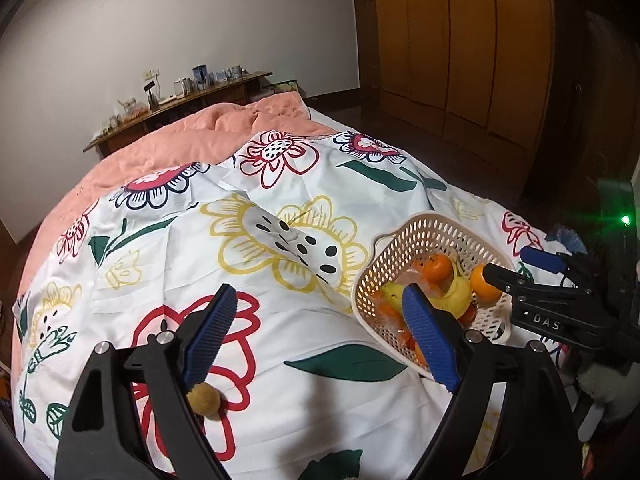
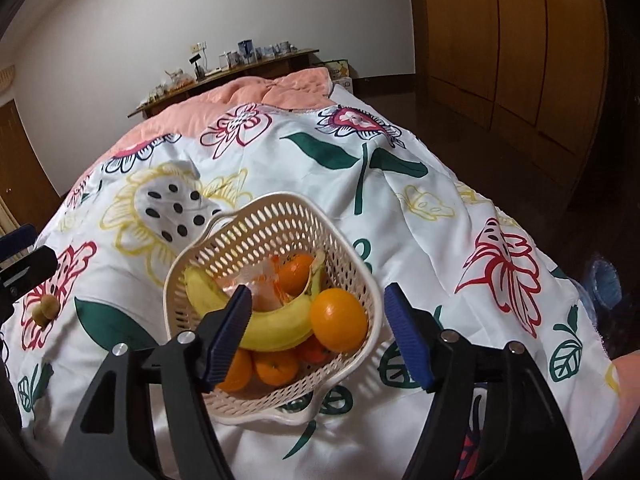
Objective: Organize fruits
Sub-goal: 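Move the left tool to a brown kiwi and close on it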
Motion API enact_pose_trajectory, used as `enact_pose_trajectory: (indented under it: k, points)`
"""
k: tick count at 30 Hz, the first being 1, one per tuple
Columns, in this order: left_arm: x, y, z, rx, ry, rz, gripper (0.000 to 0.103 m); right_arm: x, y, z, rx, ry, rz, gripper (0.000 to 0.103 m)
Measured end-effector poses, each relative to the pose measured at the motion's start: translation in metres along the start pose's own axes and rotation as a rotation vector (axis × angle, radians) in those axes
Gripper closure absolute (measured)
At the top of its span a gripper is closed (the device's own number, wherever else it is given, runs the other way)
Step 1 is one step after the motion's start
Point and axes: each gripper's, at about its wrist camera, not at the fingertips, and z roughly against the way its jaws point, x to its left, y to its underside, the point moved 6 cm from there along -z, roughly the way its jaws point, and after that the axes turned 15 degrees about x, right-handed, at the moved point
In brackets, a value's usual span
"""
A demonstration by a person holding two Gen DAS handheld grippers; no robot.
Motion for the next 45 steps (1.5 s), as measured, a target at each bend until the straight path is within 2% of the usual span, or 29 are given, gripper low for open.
enact_pose_trajectory:
  k: [17, 32, 40, 45]
  points:
    - [0.009, 0.019, 0.012, -0.002, -0.015, 0.017, 0.017, 0.024, 0.008, 0.006, -0.005, 0.047, 0.071, 0.028]
    - [0.037, 0.038, 0.021, -0.009, -0.013, 0.081, 0.017, 0.062, 0.01, 0.028, -0.088, 0.058, 0.193, 0.018]
    - [0.07, 0.055, 0.03, -0.017, -0.023, 0.152, 0.017, 0.08, 0.008, 0.039, -0.098, 0.009, 0.214, 0.018]
    - [0.101, 0.076, 0.027, 0.02, -0.019, 0.223, 0.017, 0.093, 0.01, 0.041, -0.087, -0.041, 0.229, 0.018]
